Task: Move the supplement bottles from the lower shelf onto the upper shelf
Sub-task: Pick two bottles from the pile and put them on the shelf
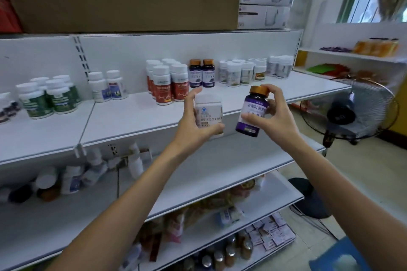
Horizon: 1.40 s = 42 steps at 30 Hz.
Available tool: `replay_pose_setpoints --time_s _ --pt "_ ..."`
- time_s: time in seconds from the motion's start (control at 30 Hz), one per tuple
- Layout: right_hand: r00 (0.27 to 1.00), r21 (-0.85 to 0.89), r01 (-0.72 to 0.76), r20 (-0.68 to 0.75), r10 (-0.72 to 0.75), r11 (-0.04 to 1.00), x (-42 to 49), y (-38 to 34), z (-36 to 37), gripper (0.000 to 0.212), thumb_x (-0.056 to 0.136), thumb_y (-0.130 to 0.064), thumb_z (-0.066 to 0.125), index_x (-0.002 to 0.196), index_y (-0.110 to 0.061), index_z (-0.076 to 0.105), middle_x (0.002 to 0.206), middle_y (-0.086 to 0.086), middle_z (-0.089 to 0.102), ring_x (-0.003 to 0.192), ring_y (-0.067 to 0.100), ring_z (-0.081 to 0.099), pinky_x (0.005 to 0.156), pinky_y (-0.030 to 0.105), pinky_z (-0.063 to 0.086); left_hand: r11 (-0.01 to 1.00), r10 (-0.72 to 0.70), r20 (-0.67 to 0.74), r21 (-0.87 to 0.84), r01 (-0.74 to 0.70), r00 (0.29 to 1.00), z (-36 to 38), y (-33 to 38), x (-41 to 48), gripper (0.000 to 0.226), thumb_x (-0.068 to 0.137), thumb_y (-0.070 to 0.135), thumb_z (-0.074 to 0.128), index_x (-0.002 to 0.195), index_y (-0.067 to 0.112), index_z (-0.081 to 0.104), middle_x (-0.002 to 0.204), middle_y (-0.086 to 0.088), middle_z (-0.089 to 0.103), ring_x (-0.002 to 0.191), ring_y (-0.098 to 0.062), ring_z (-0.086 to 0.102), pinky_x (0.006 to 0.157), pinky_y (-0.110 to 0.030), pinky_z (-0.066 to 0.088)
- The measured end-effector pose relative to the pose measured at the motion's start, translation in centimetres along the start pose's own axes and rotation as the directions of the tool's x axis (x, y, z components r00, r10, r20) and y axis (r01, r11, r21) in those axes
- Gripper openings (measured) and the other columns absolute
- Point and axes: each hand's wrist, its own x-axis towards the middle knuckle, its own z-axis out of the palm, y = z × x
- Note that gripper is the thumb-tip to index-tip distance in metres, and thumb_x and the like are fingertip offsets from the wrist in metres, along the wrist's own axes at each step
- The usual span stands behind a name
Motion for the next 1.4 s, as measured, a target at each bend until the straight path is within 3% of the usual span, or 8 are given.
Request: replay_pose_setpoints --time_s 0.23,0.4,0.6,0.8,0.93,1.1,1.3,1.4 --pt "0.995 0.0 0.101 0.015 -0.101 0.995 8.3 2.8 2.4 0.068 0.068 -0.02 0.082 0.117 -0.037 0.037 0.105 -0.009 0.058 0.092 0.019 0.062 0.083 0.038 0.053 0.997 0.016 -0.066 0.08 -0.011 0.998 -1.3 -1.7 6.2 0.075 0.073 0.004 0.075 0.122 0.034 0.027 0.106 0.013 0.051 0.086 0.006 0.06 0.066 -0.011 0.05" --pt "0.984 -0.044 0.15 0.099 -0.145 0.988 14.8 5.1 6.1 0.066 0.07 -0.011 0.08 0.123 -0.017 0.039 0.096 -0.021 0.049 0.082 -0.006 0.052 0.065 0.002 0.041 0.992 -0.112 -0.125 -0.075 0.103 0.986 -3.8 -3.3 10.8 0.059 0.048 0.036 0.063 0.105 0.032 0.046 0.11 -0.01 0.059 0.103 -0.032 0.061 0.077 -0.044 0.056" --pt "0.947 -0.163 0.242 0.253 -0.197 0.957 20.3 7.3 9.7 0.066 0.067 -0.008 0.079 0.122 -0.018 0.044 0.116 0.005 0.054 0.098 0.012 0.048 0.088 0.028 0.042 0.99 -0.124 -0.159 -0.082 0.112 0.979 -4.5 -5.1 14.7 0.059 0.046 0.036 0.059 0.105 0.035 0.055 0.101 -0.006 0.061 0.101 -0.035 0.058 0.081 -0.054 0.051" --pt "0.88 -0.314 0.299 0.455 -0.133 0.901 24.2 6.4 11.9 0.077 0.073 -0.013 0.074 0.137 -0.024 0.032 0.127 0.015 0.037 0.108 0.03 0.046 0.095 0.033 0.039 0.99 -0.142 -0.154 -0.008 0.142 0.978 -4.1 -5.5 15.6 0.06 0.049 0.043 0.068 0.107 0.033 0.054 0.1 0.001 0.065 0.094 -0.018 0.063 0.077 -0.033 0.053" --pt "0.879 -0.247 0.305 0.445 -0.172 0.92 24.9 7.1 12.5 0.073 0.072 -0.02 0.079 0.129 -0.02 0.034 0.125 0.012 0.04 0.101 0.025 0.046 0.085 0.035 0.044 0.991 -0.119 -0.227 0.033 0.13 0.966 -2.9 -4.9 15.7 0.059 0.047 0.042 0.07 0.103 0.032 0.054 0.094 0.008 0.067 0.086 -0.008 0.065 0.066 -0.021 0.053" --pt "0.878 -0.505 0.456 0.388 -0.279 0.732 25.4 7.8 12.3 0.073 0.075 -0.036 0.075 0.133 -0.018 0.033 0.129 0.011 0.037 0.12 0.028 0.038 0.076 0.036 0.044 0.991 -0.079 -0.307 0.081 0.108 0.949 -0.5 -4.5 15.9 0.056 0.051 0.042 0.07 0.104 0.033 0.055 0.088 0.016 0.069 0.085 -0.004 0.066 0.066 -0.021 0.054" --pt "0.909 0.054 0.338 0.24 -0.341 0.939 25.3 8.2 7.4 0.025 0.093 -0.025 0.055 0.115 -0.013 0.058 0.112 0.007 0.057 0.104 0.024 0.054 0.084 0.025 0.041 0.982 -0.14 -0.407 0.06 0.179 0.903 3.8 -4.9 17.6 0.047 0.066 0.027 0.077 0.108 0.026 0.056 0.095 0.007 0.069 0.086 -0.012 0.068 0.07 -0.033 0.058" --pt "0.889 0.335 0.077 0.403 -0.217 0.939 24.6 8.5 3.8 0.021 0.098 -0.033 0.044 0.095 -0.023 0.063 0.098 0.005 0.067 0.092 0.023 0.064 0.081 0.043 0.055 0.969 -0.166 -0.511 0.073 0.235 0.843 6.8 -5.2 18.9 0.048 0.072 0.026 0.078 0.111 0.02 0.05 0.106 -0.001 0.064 0.095 -0.015 0.064 0.073 -0.032 0.058"
